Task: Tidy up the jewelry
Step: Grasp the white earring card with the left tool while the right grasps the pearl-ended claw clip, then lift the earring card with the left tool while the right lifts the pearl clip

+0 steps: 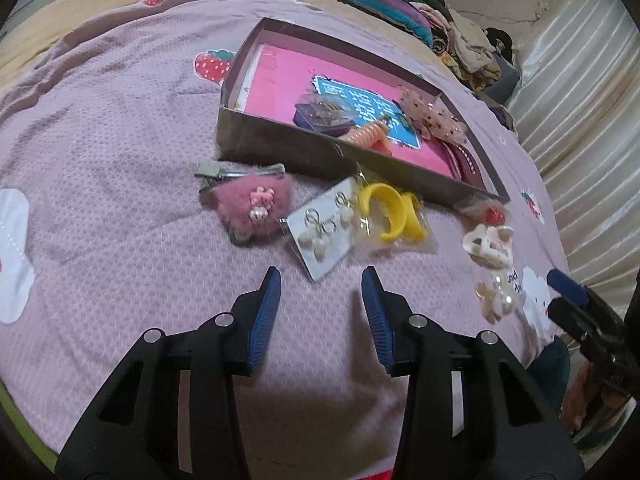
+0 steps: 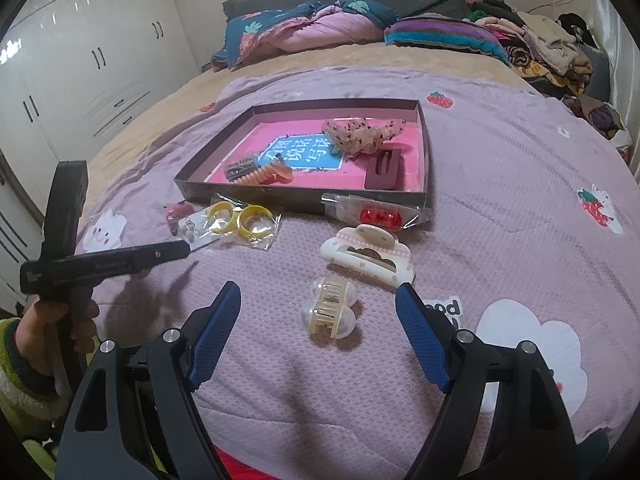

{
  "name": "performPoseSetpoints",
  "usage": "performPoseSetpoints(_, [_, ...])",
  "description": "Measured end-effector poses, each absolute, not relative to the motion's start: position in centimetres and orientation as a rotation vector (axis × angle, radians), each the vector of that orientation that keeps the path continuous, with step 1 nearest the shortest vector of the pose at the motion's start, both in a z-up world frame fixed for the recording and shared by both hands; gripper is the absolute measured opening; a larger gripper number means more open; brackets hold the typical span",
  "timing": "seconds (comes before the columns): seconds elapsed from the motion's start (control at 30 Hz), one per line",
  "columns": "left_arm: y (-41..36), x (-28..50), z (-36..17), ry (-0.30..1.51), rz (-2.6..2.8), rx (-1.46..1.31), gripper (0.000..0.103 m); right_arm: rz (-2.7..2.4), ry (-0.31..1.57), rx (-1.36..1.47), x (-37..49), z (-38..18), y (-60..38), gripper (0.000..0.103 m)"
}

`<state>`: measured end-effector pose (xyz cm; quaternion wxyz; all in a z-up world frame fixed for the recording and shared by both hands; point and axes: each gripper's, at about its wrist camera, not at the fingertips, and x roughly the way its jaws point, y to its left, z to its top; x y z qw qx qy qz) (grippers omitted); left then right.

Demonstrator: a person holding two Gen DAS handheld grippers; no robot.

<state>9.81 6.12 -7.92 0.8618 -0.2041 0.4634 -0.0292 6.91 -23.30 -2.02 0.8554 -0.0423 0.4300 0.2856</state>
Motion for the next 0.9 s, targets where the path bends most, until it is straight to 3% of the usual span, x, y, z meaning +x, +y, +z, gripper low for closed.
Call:
performPoseSetpoints(0.2, [6.9,10.9,-8.2,0.951,-0.078,-0.461,0.033,0.604,0.940,-0.100,7.6,-3.4,-22.6,0.079])
performPoseSetpoints(0.4, [7.6,11.5,-8.4,0.933,-0.097,-0.494,0.016,0.611,0.985,-0.102,8.3,-5.1,-21.8,0.079])
performPoseSetpoints(0.47, [7.7,11.6,-8.4,0.932,-0.103,-0.502,0.015,0.611,1.003,-0.096,8.6,-5.6,-21.6,0.078])
performPoseSetpoints(0.5, [7.8,11.5,-8.4,0.930,-0.106,-0.504,0.014,0.609,1.017,-0.093,8.7,-6.0,-21.5,0.075])
performPoseSetpoints(0.63, [7.7,11.2,-7.8,0.917,-0.109,-0.480,0.012,0.611,1.063,-0.108,8.9,-7.2,-20.9,0.040])
performPoseSetpoints(0.67, [7.7,11.1,-7.6,0.913,-0.109,-0.475,0.011,0.612,1.060,-0.118,8.8,-7.3,-20.8,0.036])
performPoseSetpoints(0.9, [7.1,9.6,-5.5,0.859,-0.106,-0.406,0.007,0.669,1.018,-0.151,7.5,-6.5,-19.9,0.036])
